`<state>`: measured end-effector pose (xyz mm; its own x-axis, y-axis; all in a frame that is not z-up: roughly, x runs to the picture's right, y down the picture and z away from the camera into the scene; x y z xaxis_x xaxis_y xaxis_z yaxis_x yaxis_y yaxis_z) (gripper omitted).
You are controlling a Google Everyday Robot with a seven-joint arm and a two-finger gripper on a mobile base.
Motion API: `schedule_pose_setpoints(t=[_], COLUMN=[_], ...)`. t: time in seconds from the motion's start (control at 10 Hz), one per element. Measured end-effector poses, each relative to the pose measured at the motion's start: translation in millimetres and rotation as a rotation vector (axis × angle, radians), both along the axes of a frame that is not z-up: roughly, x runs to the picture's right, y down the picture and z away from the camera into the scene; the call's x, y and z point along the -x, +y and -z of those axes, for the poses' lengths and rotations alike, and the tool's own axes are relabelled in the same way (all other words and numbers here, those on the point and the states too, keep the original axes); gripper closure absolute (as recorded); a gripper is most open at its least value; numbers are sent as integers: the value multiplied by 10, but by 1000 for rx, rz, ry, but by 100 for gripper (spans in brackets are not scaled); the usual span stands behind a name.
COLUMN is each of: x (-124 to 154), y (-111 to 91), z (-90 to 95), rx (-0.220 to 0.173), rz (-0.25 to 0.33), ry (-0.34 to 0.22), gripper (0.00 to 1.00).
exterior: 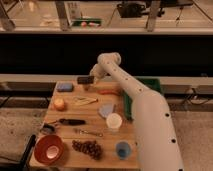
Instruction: Place eraser in metal cup
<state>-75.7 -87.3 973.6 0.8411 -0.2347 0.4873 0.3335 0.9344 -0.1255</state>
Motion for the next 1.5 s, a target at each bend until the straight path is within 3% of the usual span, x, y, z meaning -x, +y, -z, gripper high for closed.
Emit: schedule_pose_setpoints(t=[1.0, 1.2, 1.5], x=[68, 89, 111], y=[-89, -69, -47], z=[-98, -132, -162], rx=[-23, -15, -10], rz=[-1, -3, -19], ry=[-12, -11, -1], gripper=[100, 86, 54])
